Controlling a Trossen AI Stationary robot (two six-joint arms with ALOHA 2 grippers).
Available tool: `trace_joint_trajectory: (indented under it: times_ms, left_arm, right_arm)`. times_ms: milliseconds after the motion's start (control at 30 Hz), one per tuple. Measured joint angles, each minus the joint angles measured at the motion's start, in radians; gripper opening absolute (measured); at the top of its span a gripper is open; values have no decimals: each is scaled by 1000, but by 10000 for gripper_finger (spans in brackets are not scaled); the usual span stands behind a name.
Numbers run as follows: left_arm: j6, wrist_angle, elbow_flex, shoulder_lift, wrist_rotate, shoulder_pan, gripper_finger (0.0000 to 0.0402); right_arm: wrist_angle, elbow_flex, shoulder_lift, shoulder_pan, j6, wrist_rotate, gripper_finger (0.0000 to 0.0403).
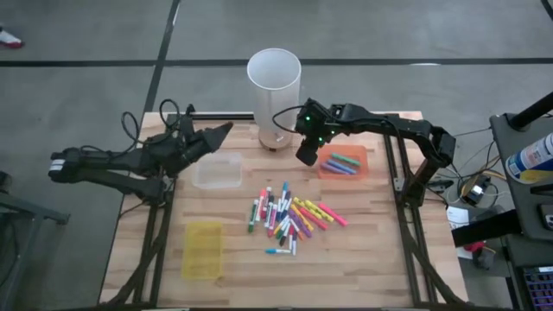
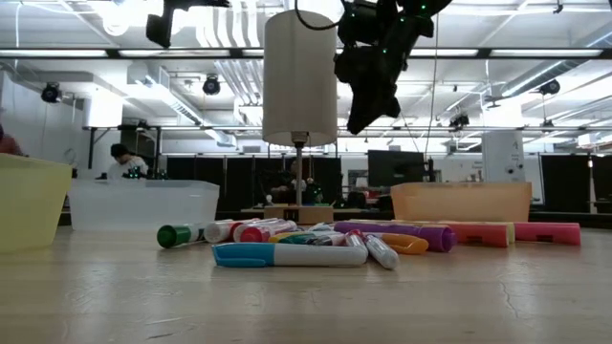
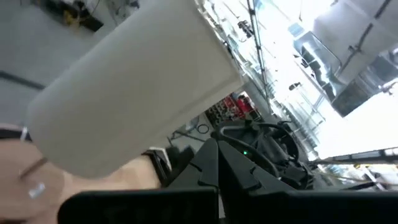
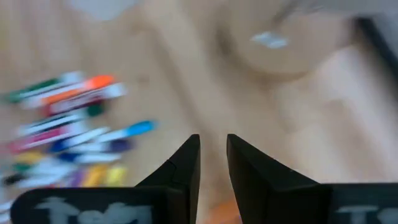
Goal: Pick & Place Markers
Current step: Put the right light yellow highlighter pen into the orange bin
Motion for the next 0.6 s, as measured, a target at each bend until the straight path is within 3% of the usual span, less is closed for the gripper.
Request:
trace_joint_trajectory:
  times_ms: [133, 333, 600]
  left_arm:
    - [69, -2, 0, -28, 98, 0, 0]
    - [92, -2, 0, -74, 359, 0, 0]
    - [18, 8, 0, -117, 477, 0, 0]
  right_arm:
    - [1, 0, 0, 33, 103, -119, 64]
    - [15, 0, 0, 170, 204, -121, 63]
    - [1, -16, 4, 346, 511, 137, 65]
